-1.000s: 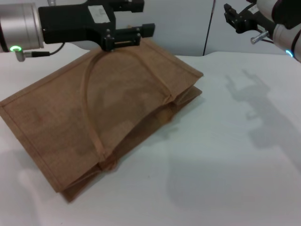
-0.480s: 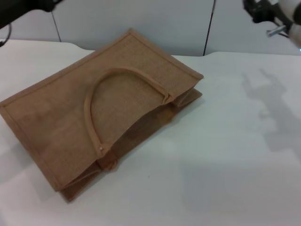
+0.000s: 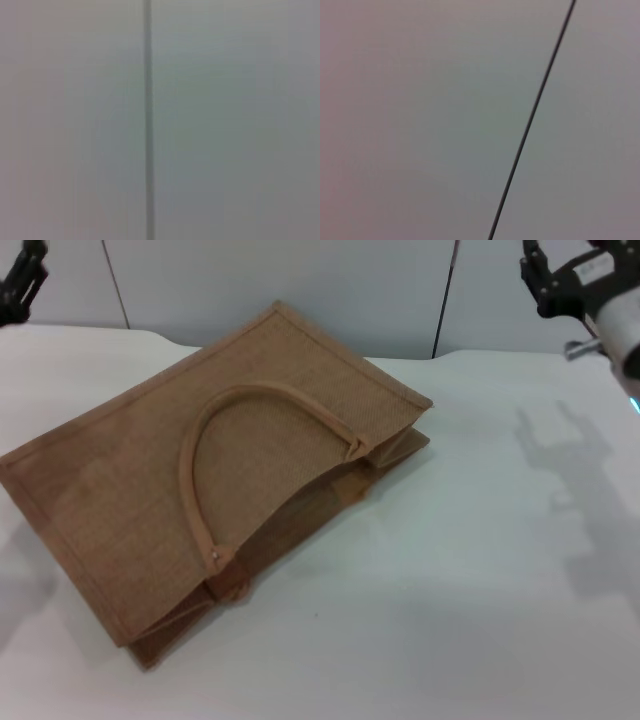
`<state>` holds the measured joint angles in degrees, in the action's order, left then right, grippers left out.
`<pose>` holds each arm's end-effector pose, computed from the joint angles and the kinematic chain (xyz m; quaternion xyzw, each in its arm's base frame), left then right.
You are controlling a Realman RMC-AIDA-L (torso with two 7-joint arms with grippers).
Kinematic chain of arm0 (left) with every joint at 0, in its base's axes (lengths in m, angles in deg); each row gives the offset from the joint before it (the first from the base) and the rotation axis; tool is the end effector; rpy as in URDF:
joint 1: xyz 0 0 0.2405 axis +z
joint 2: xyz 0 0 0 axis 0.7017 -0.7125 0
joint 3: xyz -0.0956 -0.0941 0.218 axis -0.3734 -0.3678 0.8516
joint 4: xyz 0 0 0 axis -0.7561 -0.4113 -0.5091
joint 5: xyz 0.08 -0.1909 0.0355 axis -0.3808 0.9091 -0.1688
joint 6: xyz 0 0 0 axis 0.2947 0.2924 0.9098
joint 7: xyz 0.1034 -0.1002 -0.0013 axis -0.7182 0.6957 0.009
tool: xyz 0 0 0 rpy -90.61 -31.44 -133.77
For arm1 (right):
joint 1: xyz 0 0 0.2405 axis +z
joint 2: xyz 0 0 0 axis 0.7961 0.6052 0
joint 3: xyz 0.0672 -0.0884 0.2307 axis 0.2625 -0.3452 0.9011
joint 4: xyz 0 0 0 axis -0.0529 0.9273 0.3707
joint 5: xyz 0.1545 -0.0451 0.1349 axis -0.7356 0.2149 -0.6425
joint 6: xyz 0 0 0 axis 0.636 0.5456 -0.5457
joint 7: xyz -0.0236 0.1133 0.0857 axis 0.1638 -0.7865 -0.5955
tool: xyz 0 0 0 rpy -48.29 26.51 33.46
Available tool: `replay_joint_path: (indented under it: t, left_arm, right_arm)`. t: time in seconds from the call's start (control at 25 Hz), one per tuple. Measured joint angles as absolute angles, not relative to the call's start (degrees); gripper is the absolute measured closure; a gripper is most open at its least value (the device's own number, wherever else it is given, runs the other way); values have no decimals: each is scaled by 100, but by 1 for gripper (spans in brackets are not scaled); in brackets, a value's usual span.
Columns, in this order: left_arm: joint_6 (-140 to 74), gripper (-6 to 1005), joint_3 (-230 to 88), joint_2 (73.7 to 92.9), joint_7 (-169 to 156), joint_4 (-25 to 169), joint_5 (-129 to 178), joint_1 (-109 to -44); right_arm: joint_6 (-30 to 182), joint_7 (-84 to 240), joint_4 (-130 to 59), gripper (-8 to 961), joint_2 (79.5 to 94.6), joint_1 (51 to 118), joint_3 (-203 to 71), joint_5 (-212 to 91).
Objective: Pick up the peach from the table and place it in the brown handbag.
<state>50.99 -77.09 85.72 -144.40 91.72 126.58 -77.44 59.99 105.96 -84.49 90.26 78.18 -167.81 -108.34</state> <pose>-0.3207 0.3722 0.1001 -0.6858 -0.1825 -0.3907 0.5863 0.1925 0.4177 -0.0052 -0.7686 0.0929 0.2115 0.5966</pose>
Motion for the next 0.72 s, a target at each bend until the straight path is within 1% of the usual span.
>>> replay_joint_path:
  t: [0.04, 0.2, 0.36, 0.56, 0.72]
  left_arm:
    - [5059, 397, -7928, 8570, -14697, 8944, 12662, -7704]
    - [4904, 399, -8546, 8565, -15431, 8243, 12664, -7478]
    - [4747, 447, -8696, 8551, -15916, 7839, 12665, -7371]
    - [4429, 503, -8707, 8548, -16253, 7402, 12728, -7332]
    - [4188, 503, -8710, 8555, -16724, 7136, 12744, -7282]
  right_arm:
    - [5553, 10182, -8289, 403, 9012, 7737, -16923, -10831]
    - [4899, 9339, -7854, 403, 9003, 7700, -17072, -10791]
    - [3900, 8103, -6825, 404, 8990, 7741, -17289, -10607]
    - [3564, 7790, -6008, 401, 9019, 7824, -17346, -10548]
    - [3535, 7790, -5779, 401, 9027, 7847, -17407, -10541]
